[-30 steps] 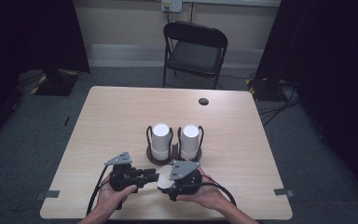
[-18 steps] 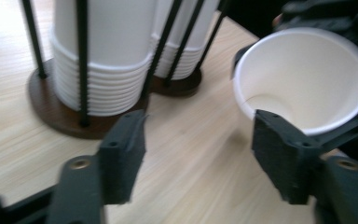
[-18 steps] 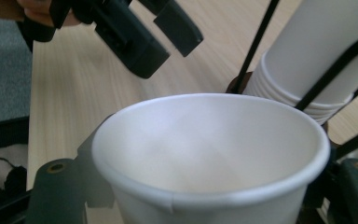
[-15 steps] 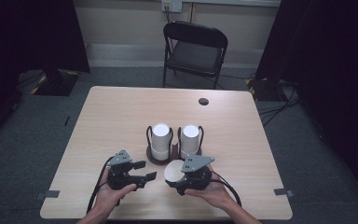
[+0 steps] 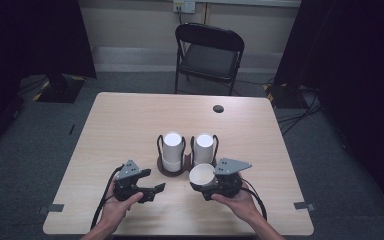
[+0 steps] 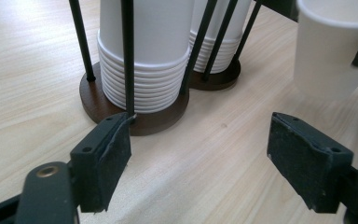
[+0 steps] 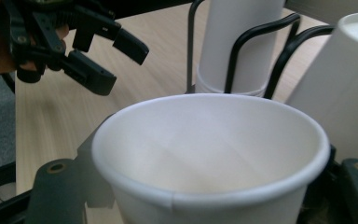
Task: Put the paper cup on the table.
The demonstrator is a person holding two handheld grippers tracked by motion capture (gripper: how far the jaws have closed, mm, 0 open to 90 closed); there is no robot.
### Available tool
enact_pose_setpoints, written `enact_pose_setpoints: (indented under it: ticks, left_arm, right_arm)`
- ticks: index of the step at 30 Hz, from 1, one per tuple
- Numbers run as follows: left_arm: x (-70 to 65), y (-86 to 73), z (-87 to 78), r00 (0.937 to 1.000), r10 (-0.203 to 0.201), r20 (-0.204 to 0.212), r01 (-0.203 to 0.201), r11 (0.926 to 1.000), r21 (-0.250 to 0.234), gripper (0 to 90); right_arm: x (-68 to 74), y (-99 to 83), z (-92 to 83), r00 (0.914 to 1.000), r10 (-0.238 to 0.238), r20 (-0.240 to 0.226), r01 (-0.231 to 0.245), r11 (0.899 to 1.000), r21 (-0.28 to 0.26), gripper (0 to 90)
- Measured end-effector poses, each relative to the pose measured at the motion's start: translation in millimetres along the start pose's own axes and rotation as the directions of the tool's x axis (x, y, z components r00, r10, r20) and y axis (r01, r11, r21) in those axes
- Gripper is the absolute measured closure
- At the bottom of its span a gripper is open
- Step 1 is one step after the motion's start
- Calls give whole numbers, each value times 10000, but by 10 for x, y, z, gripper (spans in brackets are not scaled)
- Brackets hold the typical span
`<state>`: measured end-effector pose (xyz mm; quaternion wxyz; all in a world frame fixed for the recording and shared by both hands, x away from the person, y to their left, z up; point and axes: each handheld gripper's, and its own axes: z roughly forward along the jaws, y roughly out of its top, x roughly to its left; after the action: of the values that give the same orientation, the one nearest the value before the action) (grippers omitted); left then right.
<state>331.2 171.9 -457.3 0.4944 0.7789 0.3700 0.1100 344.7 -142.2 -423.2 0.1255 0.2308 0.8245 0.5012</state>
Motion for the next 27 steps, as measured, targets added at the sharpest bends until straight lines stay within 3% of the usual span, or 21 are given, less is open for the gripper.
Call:
enact_pose_setpoints:
  ticks: [7, 9, 16, 19, 23, 27]
  left_arm:
    - [41, -6, -37, 9999, -151, 17, 152, 9996, -229, 167]
    - [40, 0, -38, 9997, -189, -135, 184, 9993, -318, 157]
    - [14, -12, -38, 9958, 101, -911, -157, 9981, -602, 157]
    - [28, -22, -34, 9929, 146, -1182, -223, 9977, -647, 157]
    - [31, -18, -41, 9927, 84, -1201, -161, 9979, -634, 157]
    - [39, -1, 2, 9916, 122, -1284, -214, 9973, -709, 157]
  right_arm:
    - [-74, 23, -143, 9994, 123, 329, -119, 9999, -125, 268]
    - [-98, 9, -195, 9986, 52, 532, -50, 10000, -47, 267]
    - [-213, -89, -419, 9911, 699, 1133, -631, 9961, -625, 266]
    - [-282, -107, -476, 9865, 860, 1392, -755, 9940, -792, 266]
    - [-387, -128, -522, 9797, 992, 1744, -865, 9931, -788, 263]
    - [-532, -178, -622, 9657, 1435, 2162, -1233, 9868, -1046, 262]
